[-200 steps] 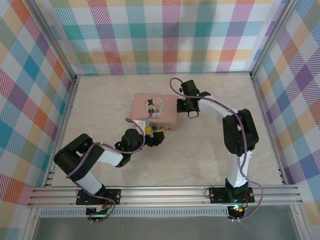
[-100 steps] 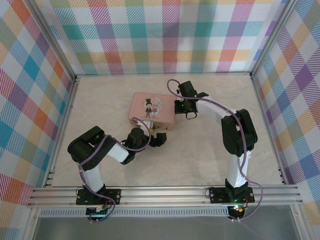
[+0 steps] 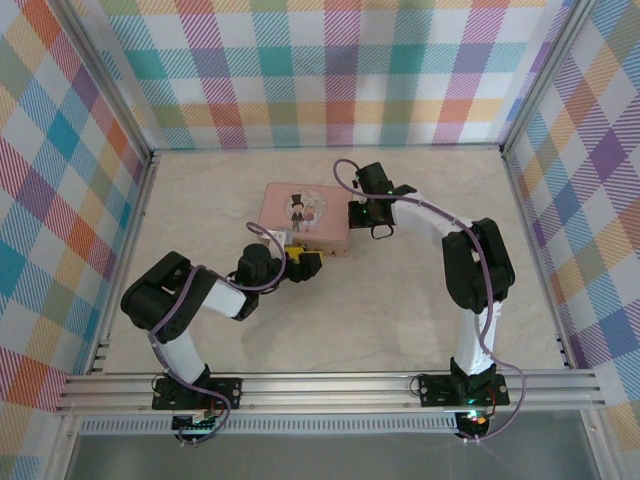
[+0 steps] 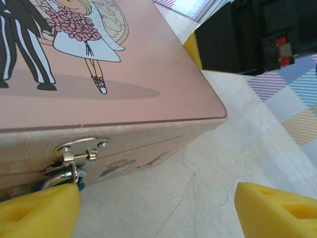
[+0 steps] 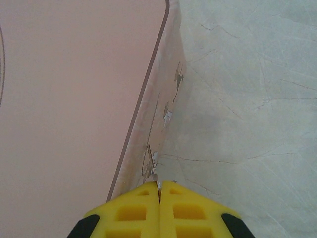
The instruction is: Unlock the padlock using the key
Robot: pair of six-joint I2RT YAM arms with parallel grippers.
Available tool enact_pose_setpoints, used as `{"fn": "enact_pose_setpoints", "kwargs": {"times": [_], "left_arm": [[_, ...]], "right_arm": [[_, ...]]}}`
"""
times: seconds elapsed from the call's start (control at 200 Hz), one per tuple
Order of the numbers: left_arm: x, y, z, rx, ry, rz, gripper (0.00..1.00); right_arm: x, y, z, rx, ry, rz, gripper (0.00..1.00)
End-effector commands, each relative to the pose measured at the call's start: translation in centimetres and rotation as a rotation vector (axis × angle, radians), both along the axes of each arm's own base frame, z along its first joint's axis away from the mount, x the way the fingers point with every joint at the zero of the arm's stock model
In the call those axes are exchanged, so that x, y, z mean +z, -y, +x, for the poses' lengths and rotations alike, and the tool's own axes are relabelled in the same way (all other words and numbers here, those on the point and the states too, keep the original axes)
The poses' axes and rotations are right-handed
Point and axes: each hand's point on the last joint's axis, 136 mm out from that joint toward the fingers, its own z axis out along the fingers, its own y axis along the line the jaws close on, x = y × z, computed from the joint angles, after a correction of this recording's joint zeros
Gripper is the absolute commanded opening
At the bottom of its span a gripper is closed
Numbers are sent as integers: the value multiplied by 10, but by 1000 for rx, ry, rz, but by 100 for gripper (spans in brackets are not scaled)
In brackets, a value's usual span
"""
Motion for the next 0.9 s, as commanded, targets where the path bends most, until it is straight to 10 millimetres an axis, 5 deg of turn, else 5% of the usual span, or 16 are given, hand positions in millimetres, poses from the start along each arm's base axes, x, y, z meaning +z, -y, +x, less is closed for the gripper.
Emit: {"fn": "enact_pose_setpoints", "kwargs": {"times": [0.0, 0.495, 0.894], "left_arm": [[24, 1, -2, -39, 44, -74, 81], [-5, -35, 9, 151, 8, 93, 92], [-19, -9, 25, 140, 34, 123, 92]], "right_arm": [[-8, -4, -7, 5, -29, 6, 0], [-2, -5, -6, 9, -22, 7, 0], [-2, -13, -8, 27, -27, 16, 0]]}}
